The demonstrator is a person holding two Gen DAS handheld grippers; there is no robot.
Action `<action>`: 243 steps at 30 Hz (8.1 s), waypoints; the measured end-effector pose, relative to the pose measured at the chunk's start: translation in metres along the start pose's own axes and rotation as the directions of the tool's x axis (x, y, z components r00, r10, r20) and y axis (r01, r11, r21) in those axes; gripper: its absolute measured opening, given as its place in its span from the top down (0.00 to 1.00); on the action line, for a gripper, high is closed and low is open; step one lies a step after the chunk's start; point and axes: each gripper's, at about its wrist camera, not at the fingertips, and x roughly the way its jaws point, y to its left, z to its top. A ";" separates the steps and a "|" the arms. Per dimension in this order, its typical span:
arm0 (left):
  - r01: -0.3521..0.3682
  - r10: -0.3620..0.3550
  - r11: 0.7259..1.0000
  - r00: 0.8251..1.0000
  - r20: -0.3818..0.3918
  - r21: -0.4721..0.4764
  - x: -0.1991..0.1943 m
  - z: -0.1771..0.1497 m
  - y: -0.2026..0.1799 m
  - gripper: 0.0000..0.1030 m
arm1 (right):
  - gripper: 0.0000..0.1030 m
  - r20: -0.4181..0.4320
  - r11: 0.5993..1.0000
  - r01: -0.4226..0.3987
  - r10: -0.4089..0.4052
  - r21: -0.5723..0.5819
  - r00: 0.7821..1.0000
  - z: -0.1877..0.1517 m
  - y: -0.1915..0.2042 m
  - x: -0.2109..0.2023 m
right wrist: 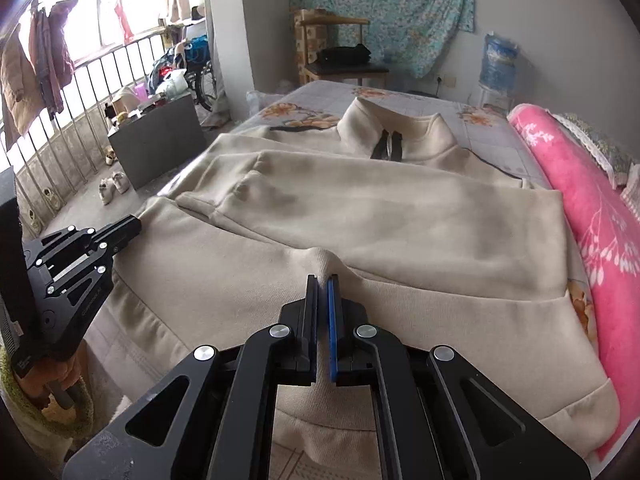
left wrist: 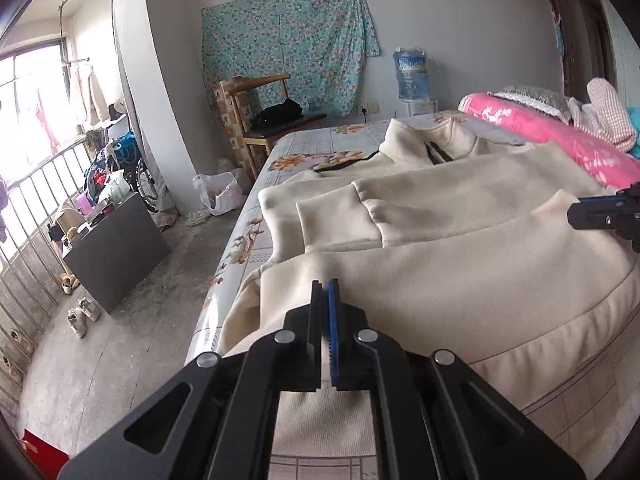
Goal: Fold large clothes
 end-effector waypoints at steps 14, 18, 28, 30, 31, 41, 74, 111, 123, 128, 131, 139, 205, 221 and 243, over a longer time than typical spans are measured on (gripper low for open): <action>-0.028 0.029 1.000 0.997 -0.074 0.002 0.029 -0.017 -0.007 0.97 | 0.95 -0.026 0.999 0.046 -0.046 -0.028 0.999 -0.014 0.000 0.044; -0.054 0.058 0.997 0.995 -0.083 0.049 0.031 -0.014 -0.013 0.97 | 0.75 -0.034 0.996 -0.034 0.037 0.082 0.999 -0.011 -0.024 0.029; -0.066 0.071 0.996 0.993 -0.096 0.057 0.033 -0.012 -0.016 0.97 | 0.47 -0.061 0.963 0.202 -0.194 0.179 0.979 -0.039 -0.135 -0.048; -0.072 0.079 0.995 0.992 -0.098 0.065 0.033 -0.012 -0.017 0.97 | 0.47 -0.087 0.959 0.221 -0.208 0.180 0.974 -0.044 -0.147 -0.042; -0.076 0.083 0.995 0.992 -0.099 0.071 0.033 -0.012 -0.018 0.97 | 0.51 -0.098 0.957 0.230 -0.215 0.178 0.972 -0.045 -0.150 -0.037; -0.084 0.095 0.992 0.988 -0.121 0.092 0.035 -0.009 -0.021 0.97 | 0.97 0.065 0.947 0.237 -0.256 0.216 0.965 -0.044 -0.159 -0.051; 0.147 -0.163 0.975 0.983 -0.084 -0.169 0.002 -0.008 0.043 0.91 | 0.94 -0.141 0.960 -0.280 0.274 -0.024 0.951 -0.012 0.015 0.040; 0.093 -0.181 0.916 0.964 -0.196 -0.389 0.037 -0.009 0.078 0.85 | 0.95 -0.131 0.962 -0.273 0.269 -0.017 0.954 -0.012 0.017 0.042; 0.365 -0.414 0.899 0.888 -0.201 -0.241 0.025 0.003 -0.031 0.80 | 0.97 -0.126 0.947 -0.315 0.321 0.067 0.939 -0.009 0.007 0.048; 0.333 -0.380 0.915 0.902 -0.207 -0.227 0.028 0.007 -0.039 0.80 | 0.94 -0.096 0.965 -0.229 0.241 0.125 0.966 -0.002 -0.018 0.041; 0.343 -0.394 0.908 0.894 -0.212 -0.243 0.029 0.008 -0.036 0.80 | 0.91 -0.033 0.953 -0.234 0.245 0.194 0.969 0.001 -0.048 0.020; 0.329 -0.378 0.915 0.902 -0.210 -0.231 0.027 0.007 -0.037 0.80 | 0.74 -0.163 0.962 -0.220 0.245 0.160 0.956 -0.019 -0.055 0.014; 0.145 -0.195 0.977 0.910 -0.367 -0.159 0.036 0.019 -0.065 0.15 | 0.19 -0.171 0.997 0.013 0.001 0.082 0.985 -0.031 -0.048 0.001; 0.136 -0.190 0.977 0.909 -0.371 -0.166 0.037 0.018 -0.064 0.11 | 0.17 -0.202 0.996 0.018 0.000 0.087 0.979 -0.037 -0.048 0.012; 0.112 -0.168 0.980 0.911 -0.377 -0.167 0.039 0.017 -0.064 0.06 | 0.15 -0.195 0.996 0.017 0.000 0.086 0.981 -0.038 -0.050 0.014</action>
